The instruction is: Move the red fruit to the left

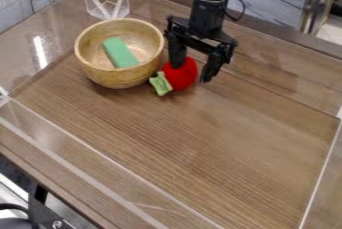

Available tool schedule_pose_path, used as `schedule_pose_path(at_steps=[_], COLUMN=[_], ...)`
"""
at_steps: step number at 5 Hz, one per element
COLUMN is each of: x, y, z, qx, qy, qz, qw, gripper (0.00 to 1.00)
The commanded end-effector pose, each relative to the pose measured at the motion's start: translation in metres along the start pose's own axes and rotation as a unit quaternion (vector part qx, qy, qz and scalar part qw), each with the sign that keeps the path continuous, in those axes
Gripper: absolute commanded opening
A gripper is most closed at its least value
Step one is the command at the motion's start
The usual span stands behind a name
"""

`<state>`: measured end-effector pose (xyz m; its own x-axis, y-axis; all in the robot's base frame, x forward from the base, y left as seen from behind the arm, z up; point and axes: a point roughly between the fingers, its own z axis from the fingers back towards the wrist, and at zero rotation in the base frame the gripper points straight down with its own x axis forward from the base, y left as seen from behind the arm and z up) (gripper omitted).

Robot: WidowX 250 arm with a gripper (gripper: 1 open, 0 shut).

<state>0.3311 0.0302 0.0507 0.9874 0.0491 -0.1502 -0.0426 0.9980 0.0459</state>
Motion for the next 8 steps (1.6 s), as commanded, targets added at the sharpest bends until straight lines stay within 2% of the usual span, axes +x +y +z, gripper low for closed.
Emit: schedule_pose_path(at_steps=[1, 2, 3, 4, 5, 7, 8], x=[0.012, 0.015, 0.014, 0.008, 0.001, -0.010, -0.012], y=[0.009, 0.015, 0.004, 0.014, 0.026, 0.043, 0.040], z=[0.032, 0.037, 0.025, 0.011, 0.001, 0.010, 0.007], qx=[0.000, 0.004, 0.004, -0.007, -0.022, -0.053, -0.065], qy=[-0.030, -0.021, -0.008, -0.009, -0.018, -0.028, -0.031], qz=[-0.005, -0.010, 0.006, 0.019, 0.035, 0.030, 0.033], qw=[0.9995, 0.9997, 0.9999, 0.9998, 0.9990, 0.9978, 0.9969], gripper=[1.00, 1.00, 1.00, 1.00, 1.00, 1.00, 1.00])
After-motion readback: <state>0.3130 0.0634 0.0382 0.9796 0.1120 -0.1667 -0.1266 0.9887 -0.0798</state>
